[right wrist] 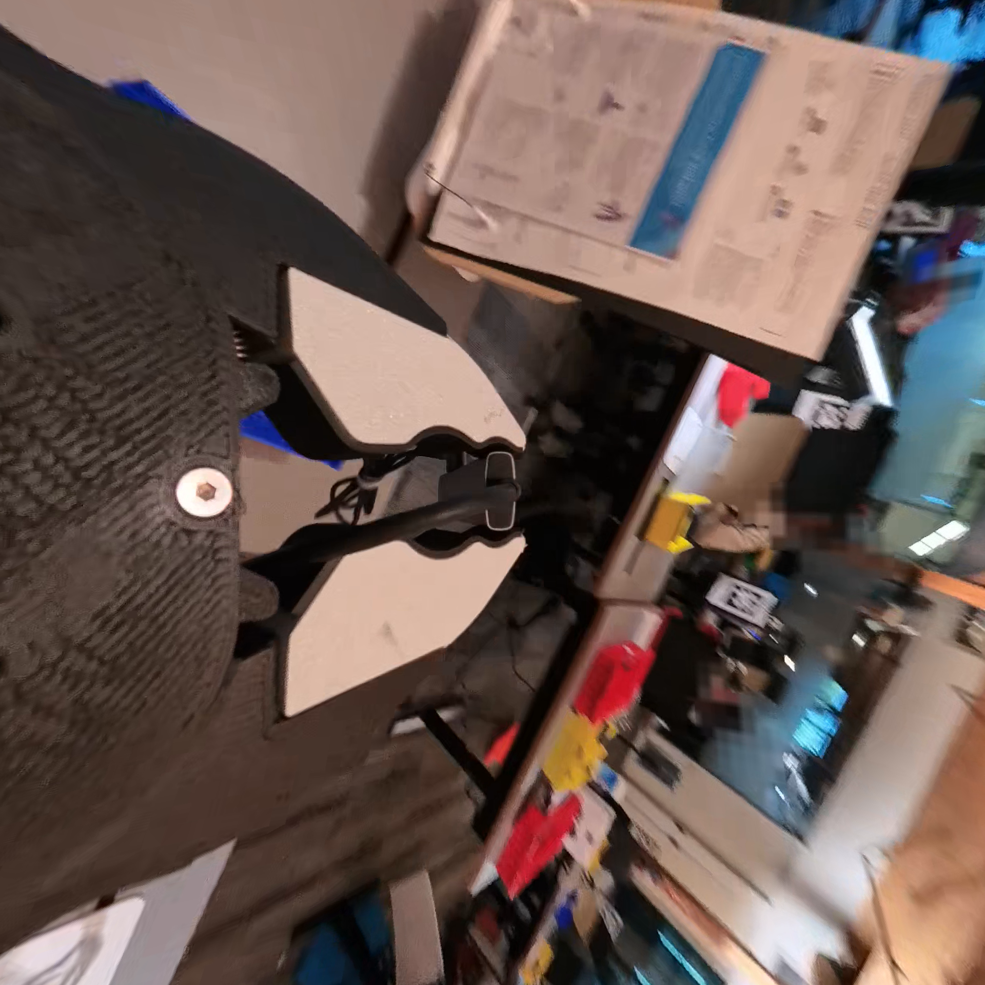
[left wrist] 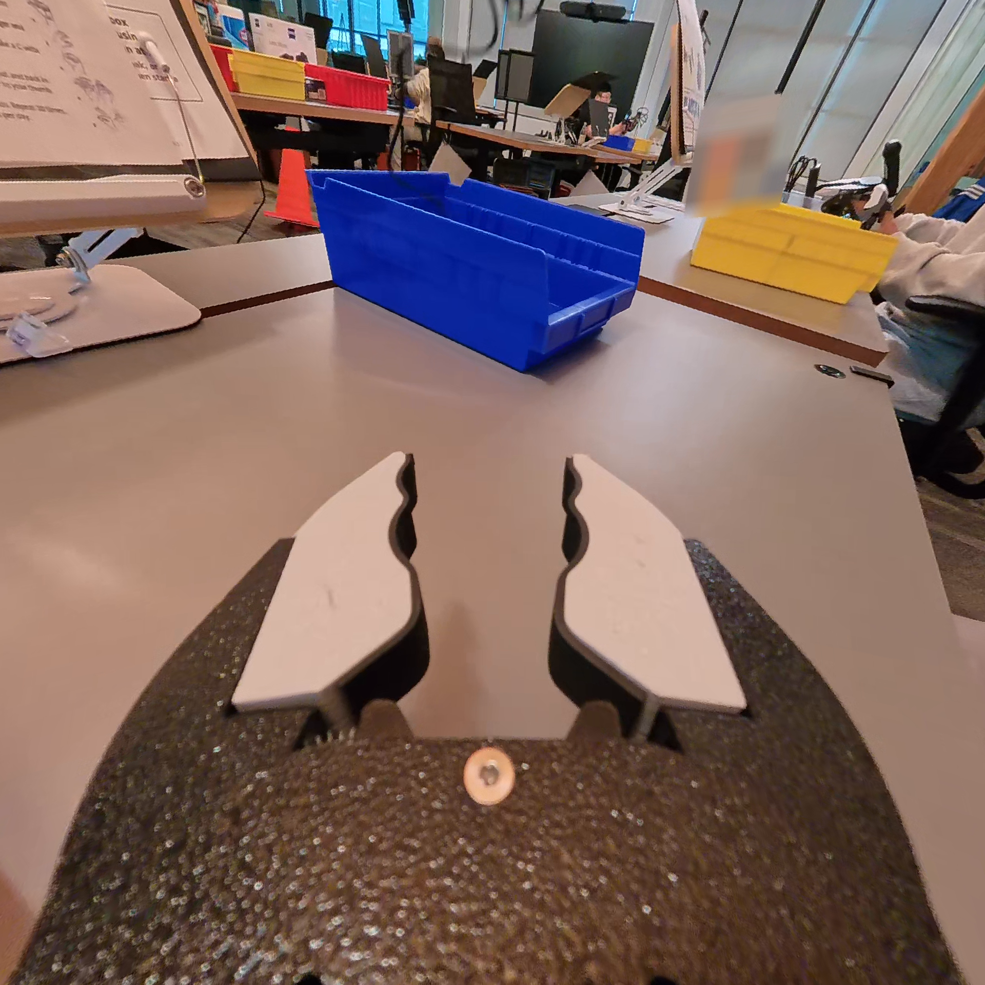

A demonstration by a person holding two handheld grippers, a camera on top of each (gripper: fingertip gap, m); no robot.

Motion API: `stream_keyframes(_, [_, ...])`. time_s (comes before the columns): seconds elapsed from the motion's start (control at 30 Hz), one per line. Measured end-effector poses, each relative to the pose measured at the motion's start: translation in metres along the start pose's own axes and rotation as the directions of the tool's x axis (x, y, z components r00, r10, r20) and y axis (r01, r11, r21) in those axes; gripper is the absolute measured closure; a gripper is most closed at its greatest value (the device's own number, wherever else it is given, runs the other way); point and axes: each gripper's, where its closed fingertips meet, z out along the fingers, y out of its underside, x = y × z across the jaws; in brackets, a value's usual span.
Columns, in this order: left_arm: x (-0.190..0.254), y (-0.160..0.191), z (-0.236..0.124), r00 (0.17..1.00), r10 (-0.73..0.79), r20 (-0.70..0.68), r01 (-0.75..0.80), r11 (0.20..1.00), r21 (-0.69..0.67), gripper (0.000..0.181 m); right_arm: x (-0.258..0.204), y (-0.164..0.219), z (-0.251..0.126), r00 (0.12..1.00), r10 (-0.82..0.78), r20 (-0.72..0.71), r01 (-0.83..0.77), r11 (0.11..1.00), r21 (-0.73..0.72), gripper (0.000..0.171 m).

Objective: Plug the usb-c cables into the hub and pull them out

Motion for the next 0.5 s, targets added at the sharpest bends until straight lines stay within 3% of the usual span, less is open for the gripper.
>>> stream_keyframes(0.23, [0.003,0.000,0.001,1.000,0.001,-0.009,-0.001,1.000,-0.001,0.130,-0.067,0.096,0.039,0.990,-0.060,0.125,0.096,0.948,-0.304,0.146])
stream_keyframes(0.4, [0.007,-0.001,0.000,1.000,0.013,-0.025,-0.013,1.000,0.005,0.131,-0.116,0.169,0.060,0.946,-0.195,0.261,0.307,0.800,-0.516,0.146])
stream_keyframes(0.5, [0.009,0.000,0.000,0.999,0.014,-0.038,-0.014,1.000,0.005,0.131,-0.144,0.205,0.068,0.934,-0.186,0.305,0.338,0.734,-0.589,0.145])
